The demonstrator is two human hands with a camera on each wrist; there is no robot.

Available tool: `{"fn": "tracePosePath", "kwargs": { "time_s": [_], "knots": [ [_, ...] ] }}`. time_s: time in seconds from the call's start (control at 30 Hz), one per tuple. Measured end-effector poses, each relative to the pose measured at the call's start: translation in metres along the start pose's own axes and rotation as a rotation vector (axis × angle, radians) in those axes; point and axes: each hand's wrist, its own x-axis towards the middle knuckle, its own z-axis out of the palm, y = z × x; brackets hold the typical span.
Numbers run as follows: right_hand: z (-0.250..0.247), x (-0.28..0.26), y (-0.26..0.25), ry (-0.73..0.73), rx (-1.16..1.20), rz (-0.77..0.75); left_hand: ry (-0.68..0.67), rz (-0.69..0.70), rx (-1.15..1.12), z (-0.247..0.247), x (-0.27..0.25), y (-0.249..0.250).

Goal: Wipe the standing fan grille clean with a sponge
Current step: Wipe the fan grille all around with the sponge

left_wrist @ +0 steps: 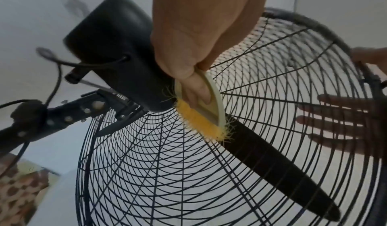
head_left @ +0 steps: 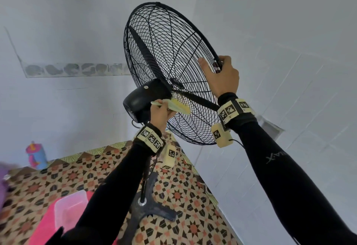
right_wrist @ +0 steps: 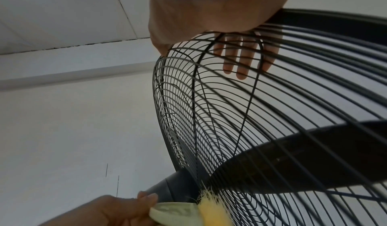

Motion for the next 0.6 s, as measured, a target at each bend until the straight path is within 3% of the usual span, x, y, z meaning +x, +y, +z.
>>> {"fn": "tracePosePath", "kwargs": {
  "time_s": [0.2,0.4,0.6],
  "knots": [
    [0.0,-0.005,0.002,0.002,0.008,0.003,0.026,0.042,-0.195,0.002,0.003,0.03],
    [-0.001,-0.007,-0.002,-0.003,0.011,0.02,-0.034,0.024,0.018,-0.001,-0.005,0.002],
    [-0.003,-0.012,-0.001,-0.007,0.011,0.005,-0.057,0.085,-0.146,-0.001,-0.012,0.035]
  ]
}}
